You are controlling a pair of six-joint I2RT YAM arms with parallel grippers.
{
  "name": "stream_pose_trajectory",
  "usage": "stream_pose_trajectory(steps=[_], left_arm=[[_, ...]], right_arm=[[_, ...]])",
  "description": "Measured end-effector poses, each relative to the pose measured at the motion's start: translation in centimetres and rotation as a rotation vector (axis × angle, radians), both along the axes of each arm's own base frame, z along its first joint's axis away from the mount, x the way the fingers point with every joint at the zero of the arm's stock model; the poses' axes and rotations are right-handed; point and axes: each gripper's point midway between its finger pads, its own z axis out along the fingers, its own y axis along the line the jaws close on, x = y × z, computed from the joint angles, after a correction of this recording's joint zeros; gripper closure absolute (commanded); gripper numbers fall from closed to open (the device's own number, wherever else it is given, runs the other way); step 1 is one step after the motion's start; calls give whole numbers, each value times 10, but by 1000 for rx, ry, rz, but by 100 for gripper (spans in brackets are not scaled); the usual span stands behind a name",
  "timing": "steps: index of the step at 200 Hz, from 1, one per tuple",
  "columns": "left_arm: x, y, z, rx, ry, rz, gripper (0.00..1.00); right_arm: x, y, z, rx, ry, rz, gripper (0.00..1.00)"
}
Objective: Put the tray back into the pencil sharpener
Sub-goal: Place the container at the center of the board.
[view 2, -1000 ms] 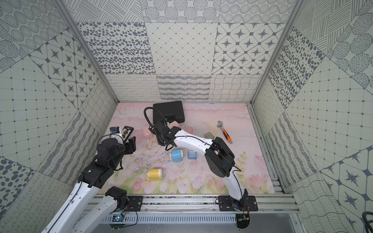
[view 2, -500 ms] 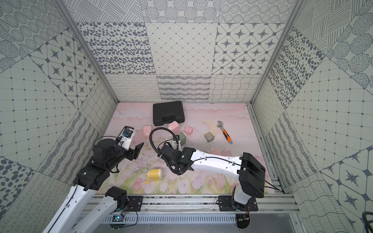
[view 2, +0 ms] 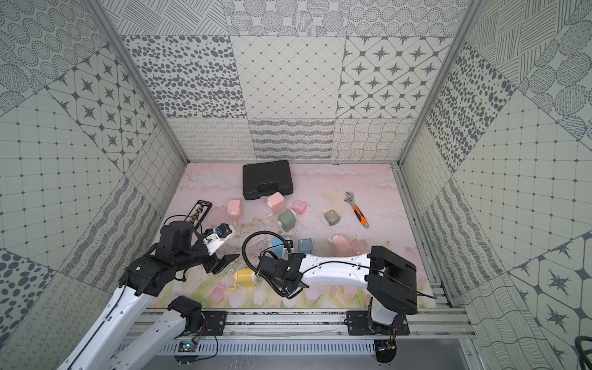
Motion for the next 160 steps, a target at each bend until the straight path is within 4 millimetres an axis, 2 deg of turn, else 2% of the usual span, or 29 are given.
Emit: stream_pose_trajectory(steps=[25, 55, 96, 127, 160], left_arm=[[-13, -6, -16, 58, 57, -86, 21], [-22, -9, -30, 110, 104, -153, 21], [-34, -10, -47, 179, 168, -223, 21], [-37, -10, -58, 231, 202, -256, 21], [-40, -12, -69, 261, 237, -291, 21]], right_arm=[[3, -8, -10, -9, 41, -28, 96], [3, -7, -11, -2, 54, -42, 88], [1, -8, -17, -15, 71, -38, 85], [2, -4, -14, 21, 54, -27, 77], [2, -6, 2, 124, 16, -25, 70]])
